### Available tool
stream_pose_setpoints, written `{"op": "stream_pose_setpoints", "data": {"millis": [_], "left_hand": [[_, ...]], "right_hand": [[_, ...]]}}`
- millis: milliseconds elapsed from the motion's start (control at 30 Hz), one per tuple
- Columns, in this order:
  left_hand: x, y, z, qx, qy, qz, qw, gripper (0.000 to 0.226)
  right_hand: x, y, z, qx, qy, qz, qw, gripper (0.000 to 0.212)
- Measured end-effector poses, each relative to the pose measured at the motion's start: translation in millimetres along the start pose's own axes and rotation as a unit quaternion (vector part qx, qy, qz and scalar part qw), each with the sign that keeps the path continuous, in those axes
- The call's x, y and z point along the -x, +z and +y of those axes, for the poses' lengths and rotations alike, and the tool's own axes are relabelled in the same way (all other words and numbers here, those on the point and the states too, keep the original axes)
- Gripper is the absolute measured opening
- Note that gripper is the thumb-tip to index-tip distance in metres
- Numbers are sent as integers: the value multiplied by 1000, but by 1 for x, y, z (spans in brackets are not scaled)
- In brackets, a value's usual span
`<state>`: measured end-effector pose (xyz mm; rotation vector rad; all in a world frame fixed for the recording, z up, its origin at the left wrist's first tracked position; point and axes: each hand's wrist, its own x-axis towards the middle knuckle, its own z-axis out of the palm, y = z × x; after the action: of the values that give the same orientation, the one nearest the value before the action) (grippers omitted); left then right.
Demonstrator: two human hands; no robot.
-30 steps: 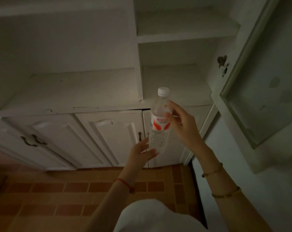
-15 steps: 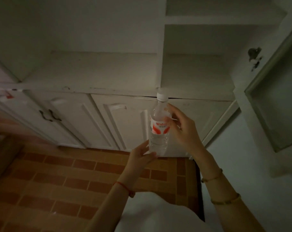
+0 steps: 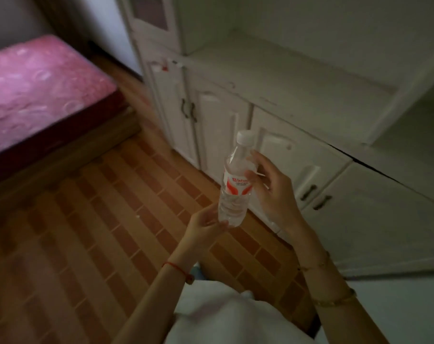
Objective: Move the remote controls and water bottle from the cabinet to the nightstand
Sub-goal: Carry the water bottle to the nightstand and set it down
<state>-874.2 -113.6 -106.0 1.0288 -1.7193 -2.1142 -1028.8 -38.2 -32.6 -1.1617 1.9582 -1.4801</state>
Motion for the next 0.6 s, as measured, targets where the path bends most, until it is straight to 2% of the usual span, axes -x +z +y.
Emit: {"op": "stream_pose_setpoints", "data": {"millis": [333,600], "left_hand": [[41,-152,-16,94,21,179,979,41],[80,-307,-30,123,27,294,948,40]], "right_hand": [[-61,176,-48,-18,-54,-186,981,44],[-100,355,-101,-47,-108,-308,944,54]]}}
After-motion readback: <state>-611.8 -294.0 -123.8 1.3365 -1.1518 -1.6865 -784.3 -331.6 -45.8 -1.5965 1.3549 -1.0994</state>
